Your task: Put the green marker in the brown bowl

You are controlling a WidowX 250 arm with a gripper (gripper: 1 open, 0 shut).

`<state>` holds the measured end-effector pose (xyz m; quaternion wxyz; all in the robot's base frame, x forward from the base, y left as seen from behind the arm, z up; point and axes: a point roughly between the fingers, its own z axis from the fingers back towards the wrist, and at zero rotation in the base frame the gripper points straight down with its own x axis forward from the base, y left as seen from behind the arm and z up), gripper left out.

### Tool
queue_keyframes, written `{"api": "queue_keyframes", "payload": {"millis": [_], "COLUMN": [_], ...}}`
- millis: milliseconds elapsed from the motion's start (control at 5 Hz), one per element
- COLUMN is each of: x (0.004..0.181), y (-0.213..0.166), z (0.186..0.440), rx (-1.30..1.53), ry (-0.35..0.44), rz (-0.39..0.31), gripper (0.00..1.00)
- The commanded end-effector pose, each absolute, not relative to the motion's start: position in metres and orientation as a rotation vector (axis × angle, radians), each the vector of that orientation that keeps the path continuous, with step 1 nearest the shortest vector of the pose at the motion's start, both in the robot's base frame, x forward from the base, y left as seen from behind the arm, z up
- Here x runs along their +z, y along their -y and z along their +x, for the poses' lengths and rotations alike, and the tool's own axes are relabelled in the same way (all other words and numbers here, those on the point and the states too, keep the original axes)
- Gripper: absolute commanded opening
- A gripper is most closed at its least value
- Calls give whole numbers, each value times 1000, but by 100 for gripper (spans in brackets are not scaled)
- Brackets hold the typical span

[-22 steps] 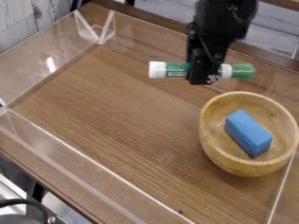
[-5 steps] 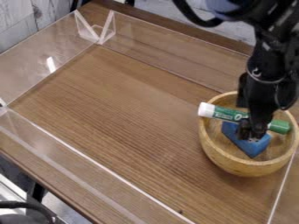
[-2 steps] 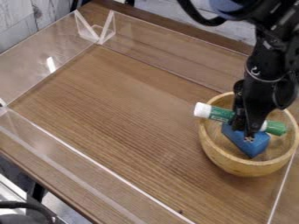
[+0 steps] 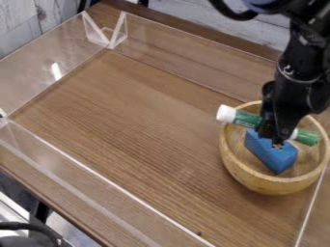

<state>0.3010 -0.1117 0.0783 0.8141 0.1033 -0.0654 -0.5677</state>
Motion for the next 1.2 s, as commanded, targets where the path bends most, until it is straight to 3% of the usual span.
{"api": "queue_keyframes", "payload": {"millis": [0,200,400,600,800,1000], "x": [111,111,120,131,129,125], "y": [115,113,111,108,107,108], "z": [312,314,317,319,319,318], "rx": [-1215,-1217,-1225,-1233,-1239,-1245], "ry": [229,226,224,225,232,234], "rz": [249,257,273,287,289,291], "gripper": [0,100,0,0,100,100]}}
